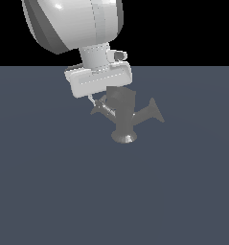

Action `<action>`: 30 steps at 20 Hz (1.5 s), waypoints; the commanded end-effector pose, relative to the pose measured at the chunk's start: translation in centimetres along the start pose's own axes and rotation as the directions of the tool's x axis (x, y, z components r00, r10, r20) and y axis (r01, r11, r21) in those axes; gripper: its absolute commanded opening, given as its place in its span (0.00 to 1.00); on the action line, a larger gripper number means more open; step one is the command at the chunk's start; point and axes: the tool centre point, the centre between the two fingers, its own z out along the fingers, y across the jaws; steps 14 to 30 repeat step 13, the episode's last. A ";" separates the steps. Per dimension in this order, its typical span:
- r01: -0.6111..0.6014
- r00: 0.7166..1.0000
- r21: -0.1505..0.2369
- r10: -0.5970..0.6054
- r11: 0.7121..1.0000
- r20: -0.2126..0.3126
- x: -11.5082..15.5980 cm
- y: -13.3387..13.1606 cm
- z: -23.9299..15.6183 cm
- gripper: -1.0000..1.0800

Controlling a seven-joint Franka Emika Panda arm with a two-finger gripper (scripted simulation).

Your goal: Turn on the faucet by rotating a designated handle.

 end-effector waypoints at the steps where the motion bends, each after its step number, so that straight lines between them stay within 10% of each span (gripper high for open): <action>1: -0.135 0.991 0.037 0.135 0.990 0.001 -0.7 6.1 4.1 0.78; 2: -0.208 0.976 0.036 0.210 0.977 -0.063 8.7 4.3 0.9 0.81; 5: -0.414 0.891 0.067 0.419 0.908 -0.175 1.5 13.3 -4.8 0.83; 7: -0.473 0.837 0.098 0.482 0.875 -0.260 2.8 15.0 -9.1 0.83; 8: -0.427 0.875 0.134 0.446 0.894 -0.188 3.6 6.3 -4.2 0.17; 10: -0.460 0.862 0.157 0.482 0.874 -0.158 5.8 6.1 -0.7 0.11; 12: -0.574 0.785 0.170 0.597 0.801 -0.163 5.1 11.1 0.2 0.12; 13: -0.523 0.810 0.204 0.557 0.828 -0.184 7.8 6.2 -0.5 0.70; 30: -0.523 0.810 0.204 0.557 0.828 -0.184 7.8 6.2 -0.5 0.70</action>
